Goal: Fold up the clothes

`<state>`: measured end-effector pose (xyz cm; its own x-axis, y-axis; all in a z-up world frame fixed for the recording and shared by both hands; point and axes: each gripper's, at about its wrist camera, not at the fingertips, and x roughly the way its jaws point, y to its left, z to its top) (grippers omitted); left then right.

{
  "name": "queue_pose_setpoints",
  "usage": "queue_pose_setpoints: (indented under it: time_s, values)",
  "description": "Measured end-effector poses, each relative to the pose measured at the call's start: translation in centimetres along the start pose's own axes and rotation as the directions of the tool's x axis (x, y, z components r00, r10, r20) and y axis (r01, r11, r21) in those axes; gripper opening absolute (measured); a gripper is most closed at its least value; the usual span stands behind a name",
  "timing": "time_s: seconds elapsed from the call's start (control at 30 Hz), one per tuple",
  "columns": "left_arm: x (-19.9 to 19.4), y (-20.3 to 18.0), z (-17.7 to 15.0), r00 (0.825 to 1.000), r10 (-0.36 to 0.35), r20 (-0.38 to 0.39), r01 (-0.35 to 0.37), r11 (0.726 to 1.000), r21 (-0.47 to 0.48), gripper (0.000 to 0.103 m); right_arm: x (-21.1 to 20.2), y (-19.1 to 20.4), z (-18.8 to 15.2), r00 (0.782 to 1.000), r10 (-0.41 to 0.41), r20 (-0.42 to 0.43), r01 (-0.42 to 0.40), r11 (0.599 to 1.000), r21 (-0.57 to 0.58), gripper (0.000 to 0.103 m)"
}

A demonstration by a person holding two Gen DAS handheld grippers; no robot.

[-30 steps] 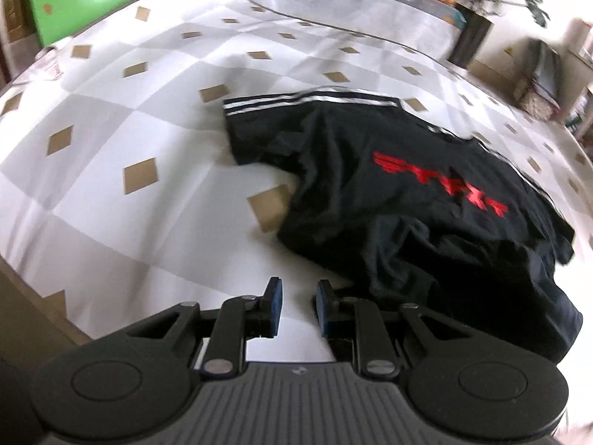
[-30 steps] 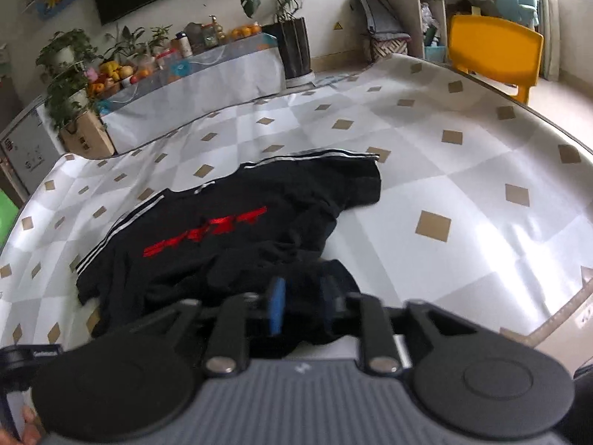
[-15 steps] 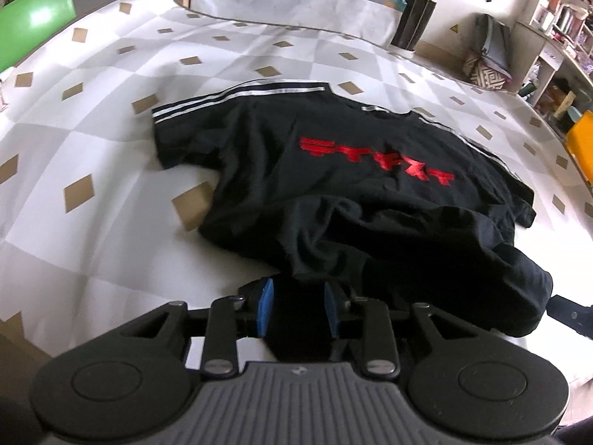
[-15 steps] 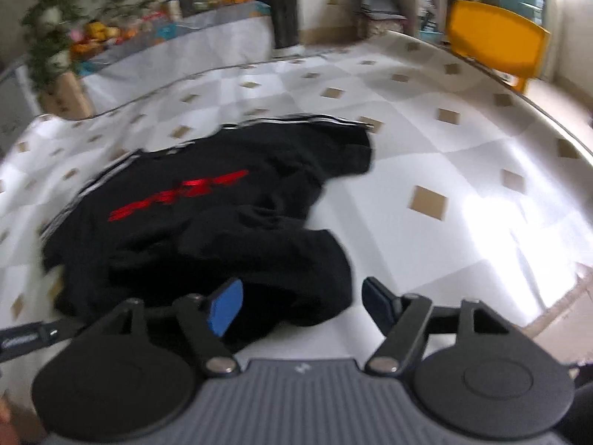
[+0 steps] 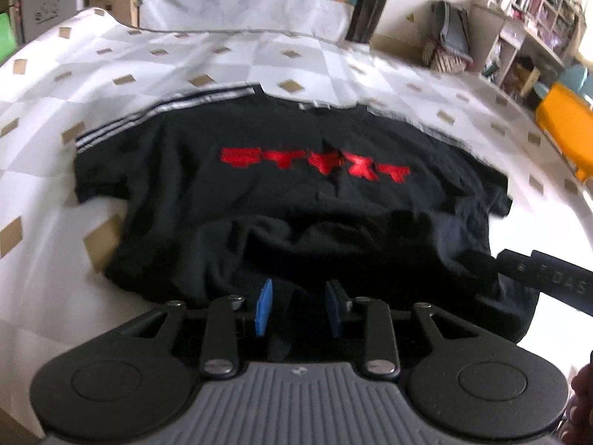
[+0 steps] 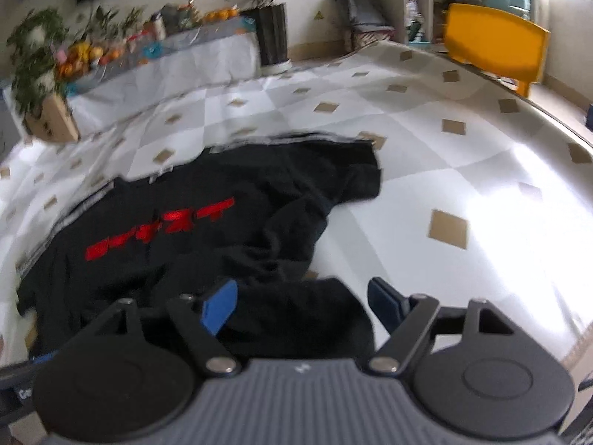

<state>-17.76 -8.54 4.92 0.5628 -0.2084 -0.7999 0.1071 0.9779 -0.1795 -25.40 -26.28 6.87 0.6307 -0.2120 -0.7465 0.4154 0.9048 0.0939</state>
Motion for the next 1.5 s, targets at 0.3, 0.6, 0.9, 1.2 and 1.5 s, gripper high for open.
queue_pose_setpoints:
  time_s: [0.3, 0.6, 0.9, 1.2, 1.5]
  values:
    - [1.6, 0.2, -1.1, 0.997, 0.009, -0.07, -0.007, 0.999, 0.04, 0.031, 3.9, 2.2, -2.3, 0.986, -0.083, -0.145, 0.06, 0.985, -0.159, 0.077]
    - [0.2, 0.0, -2.3, 0.988, 0.021, -0.154, -0.002, 0.992, 0.123, 0.035, 2.2, 1.8, -3.3, 0.966, -0.094, -0.239, 0.05, 0.982, -0.182, 0.079]
    - [-1.1, 1.1, -3.1, 0.968, 0.005, -0.252, 0.018, 0.996, 0.088, 0.037, 0.5, 1.8, -3.9, 0.935, -0.118, -0.333, 0.033, 0.967, -0.252, 0.079]
    - [-2.9, 0.6, -1.2, 0.962, -0.123, -0.244, 0.13, 0.991, 0.012, 0.038, -2.1, 0.0, 0.0, 0.974, -0.055, -0.222, 0.035, 0.995, -0.094, 0.079]
    - [-1.5, 2.8, 2.6, 0.979, -0.023, -0.202, 0.015, 0.999, -0.042, 0.05, 0.8, 2.9, 2.7, 0.97, 0.061, -0.234, -0.111, 0.972, -0.207, 0.08]
